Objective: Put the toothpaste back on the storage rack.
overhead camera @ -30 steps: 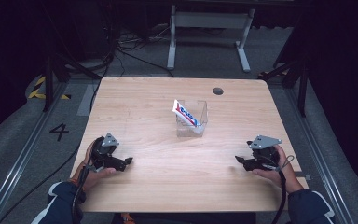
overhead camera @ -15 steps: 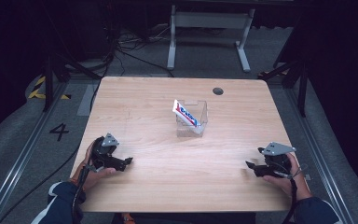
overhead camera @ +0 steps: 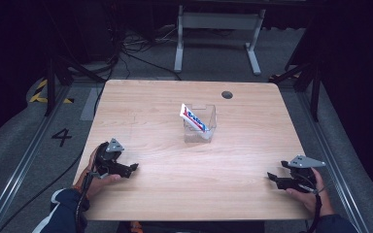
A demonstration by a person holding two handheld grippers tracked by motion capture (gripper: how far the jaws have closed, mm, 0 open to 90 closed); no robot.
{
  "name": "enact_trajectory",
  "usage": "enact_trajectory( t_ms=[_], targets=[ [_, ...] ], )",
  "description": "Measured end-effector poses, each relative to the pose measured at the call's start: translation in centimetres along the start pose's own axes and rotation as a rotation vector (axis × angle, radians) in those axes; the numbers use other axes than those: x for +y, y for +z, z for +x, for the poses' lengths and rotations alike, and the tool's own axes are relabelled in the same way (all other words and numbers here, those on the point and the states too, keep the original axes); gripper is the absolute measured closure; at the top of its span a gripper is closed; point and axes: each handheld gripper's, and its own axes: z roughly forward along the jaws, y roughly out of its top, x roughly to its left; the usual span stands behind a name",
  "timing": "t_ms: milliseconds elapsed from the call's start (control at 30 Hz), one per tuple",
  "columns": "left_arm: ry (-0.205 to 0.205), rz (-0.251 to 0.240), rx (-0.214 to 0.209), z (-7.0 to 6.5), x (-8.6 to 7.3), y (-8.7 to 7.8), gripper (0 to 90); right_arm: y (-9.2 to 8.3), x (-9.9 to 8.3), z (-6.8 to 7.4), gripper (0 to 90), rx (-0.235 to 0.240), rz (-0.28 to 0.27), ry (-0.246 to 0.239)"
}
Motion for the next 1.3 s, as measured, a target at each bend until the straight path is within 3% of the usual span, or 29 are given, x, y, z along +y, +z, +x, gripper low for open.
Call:
enact_trajectory(
  t_ms=[167, 300, 1300],
  targets=[
    [-0.004, -0.001, 0.005, 0.0, 0.0, 0.0, 0.3, -0.4, -1.1, -0.8, 22.6, -0.012, -0.015, 0.093],
    [-0.019, 0.004, -0.008, -0.1, 0.0, 0.0, 0.2, -0.5, -1.3, -0.9, 21.8, -0.031, -0.016, 0.111],
    [-0.011, 0.002, -0.008, 0.1, 0.1, 0.1, 0.2, -0.5, -1.3, -0.8, 22.2, -0.049, -0.013, 0.125]
  ],
)
